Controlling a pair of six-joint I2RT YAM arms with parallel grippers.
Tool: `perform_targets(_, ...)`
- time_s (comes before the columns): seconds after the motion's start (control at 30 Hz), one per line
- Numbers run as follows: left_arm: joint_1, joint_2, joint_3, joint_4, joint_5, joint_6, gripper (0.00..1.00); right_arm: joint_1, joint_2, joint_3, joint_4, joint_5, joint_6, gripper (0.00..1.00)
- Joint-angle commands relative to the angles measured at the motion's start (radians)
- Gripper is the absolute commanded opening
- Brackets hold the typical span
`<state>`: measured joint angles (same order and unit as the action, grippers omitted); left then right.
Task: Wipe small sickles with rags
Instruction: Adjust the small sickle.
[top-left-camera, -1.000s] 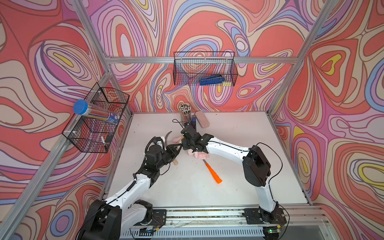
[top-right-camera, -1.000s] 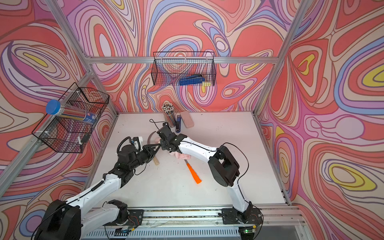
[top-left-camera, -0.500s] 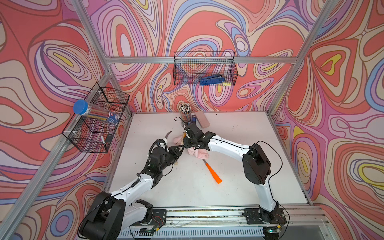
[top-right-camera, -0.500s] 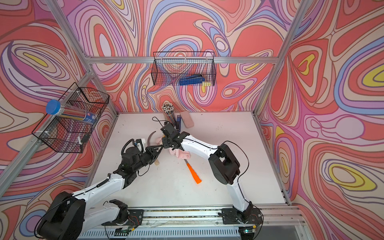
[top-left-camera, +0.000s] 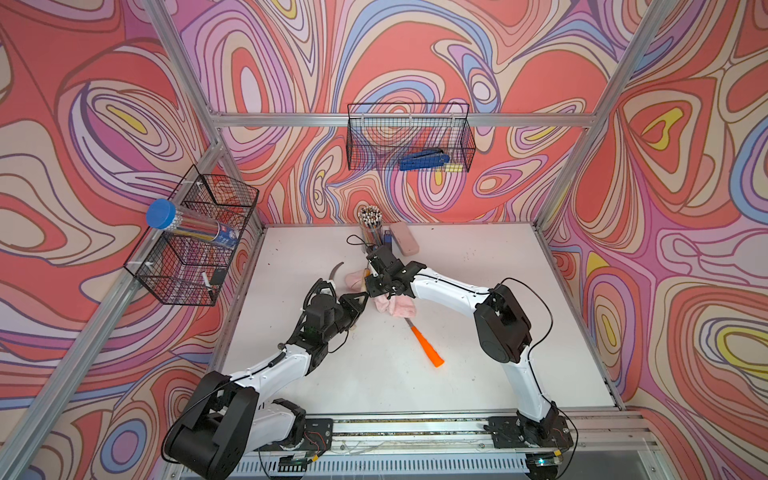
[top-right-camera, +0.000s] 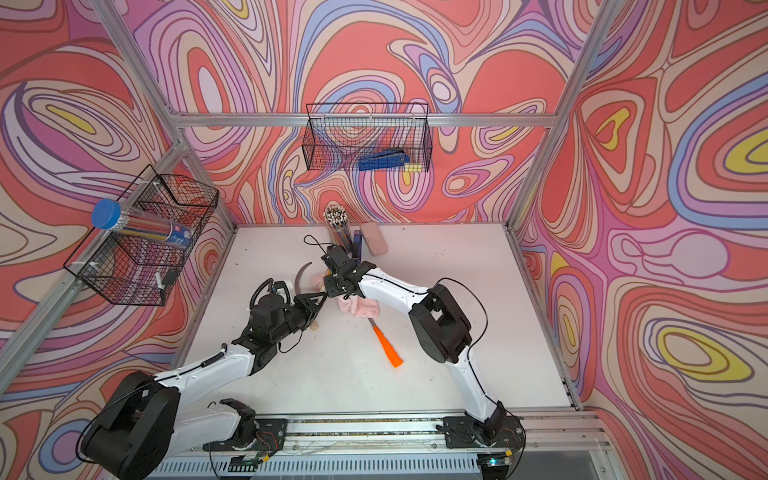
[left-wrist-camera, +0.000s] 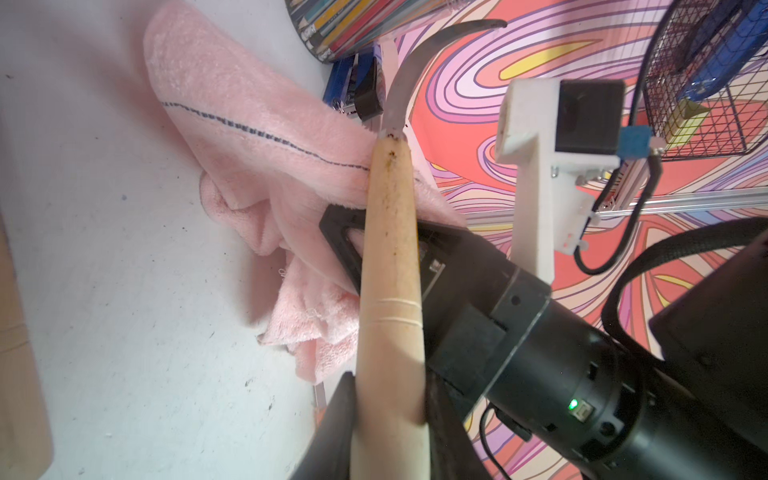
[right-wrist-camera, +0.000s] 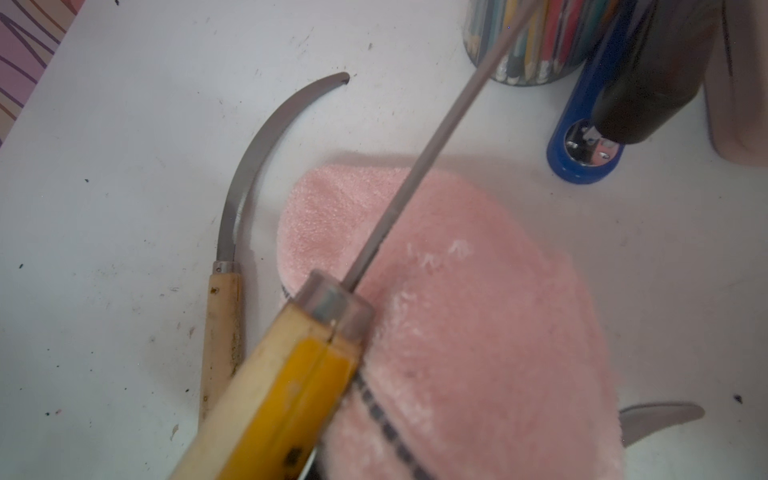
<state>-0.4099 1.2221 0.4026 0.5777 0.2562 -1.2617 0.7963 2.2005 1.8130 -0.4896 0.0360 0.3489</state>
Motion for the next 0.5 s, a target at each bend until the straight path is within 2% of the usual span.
perform_targets(0.0,-0.102,0.029,0.025,0.147,0.273,-0.005,0.0,0.067,0.026,0.067,0.169,-0.112,0.018,0.0)
perform_targets(0.13,-0.13,0.054,0.031,0.202,0.285,-0.016,0.0,0.067,0.035,0.077,0.176,-0.125,0.018,0.0)
perform_targets(0.3,-0.136,0.03,0.04,0.164,0.276,0.008,0.0,0.069,0.027,0.071,0.171,-0.118,0.019,0.0)
perform_targets(0.47,-0.13,0.004,0.051,0.114,0.262,0.041,0.0,0.069,-0.071,-0.026,0.18,-0.063,0.013,0.0)
